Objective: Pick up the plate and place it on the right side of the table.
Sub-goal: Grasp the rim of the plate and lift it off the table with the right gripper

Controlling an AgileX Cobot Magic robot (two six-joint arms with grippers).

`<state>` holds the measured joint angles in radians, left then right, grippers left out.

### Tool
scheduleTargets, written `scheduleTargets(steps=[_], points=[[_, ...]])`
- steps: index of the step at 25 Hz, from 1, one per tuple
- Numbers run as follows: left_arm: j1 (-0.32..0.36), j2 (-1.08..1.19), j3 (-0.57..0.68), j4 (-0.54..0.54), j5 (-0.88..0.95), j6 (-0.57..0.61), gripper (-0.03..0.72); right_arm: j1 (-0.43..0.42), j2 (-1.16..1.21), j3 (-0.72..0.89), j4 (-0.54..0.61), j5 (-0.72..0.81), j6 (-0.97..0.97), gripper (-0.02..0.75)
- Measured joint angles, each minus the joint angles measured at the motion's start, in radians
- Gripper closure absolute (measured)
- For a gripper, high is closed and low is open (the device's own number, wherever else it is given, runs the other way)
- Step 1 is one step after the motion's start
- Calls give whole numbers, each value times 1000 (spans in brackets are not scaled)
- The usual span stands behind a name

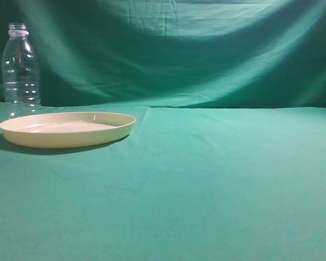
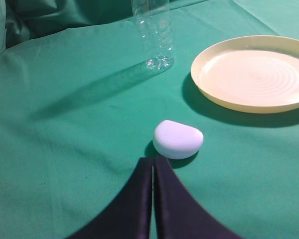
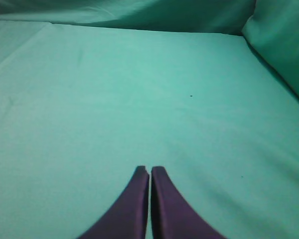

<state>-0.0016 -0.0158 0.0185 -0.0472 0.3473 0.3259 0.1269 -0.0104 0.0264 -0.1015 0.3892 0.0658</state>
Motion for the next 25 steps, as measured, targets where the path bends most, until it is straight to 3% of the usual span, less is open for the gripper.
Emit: scheduleTargets(steps=[5, 10, 13, 18, 25], points=[[0, 0, 0, 0, 0, 0, 688, 0, 0, 2, -5, -31, 11, 738], [0, 0, 0, 0, 0, 0, 688, 0, 0, 2, 118, -389, 97, 738], [0, 0, 0, 0, 0, 0, 688, 0, 0, -1, 125, -484, 122, 738], [0, 0, 0, 0, 0, 0, 688, 0, 98, -168, 104, -317, 124, 738], [0, 0, 0, 0, 0, 0, 688, 0, 456, -479, 174, 123, 124, 738]])
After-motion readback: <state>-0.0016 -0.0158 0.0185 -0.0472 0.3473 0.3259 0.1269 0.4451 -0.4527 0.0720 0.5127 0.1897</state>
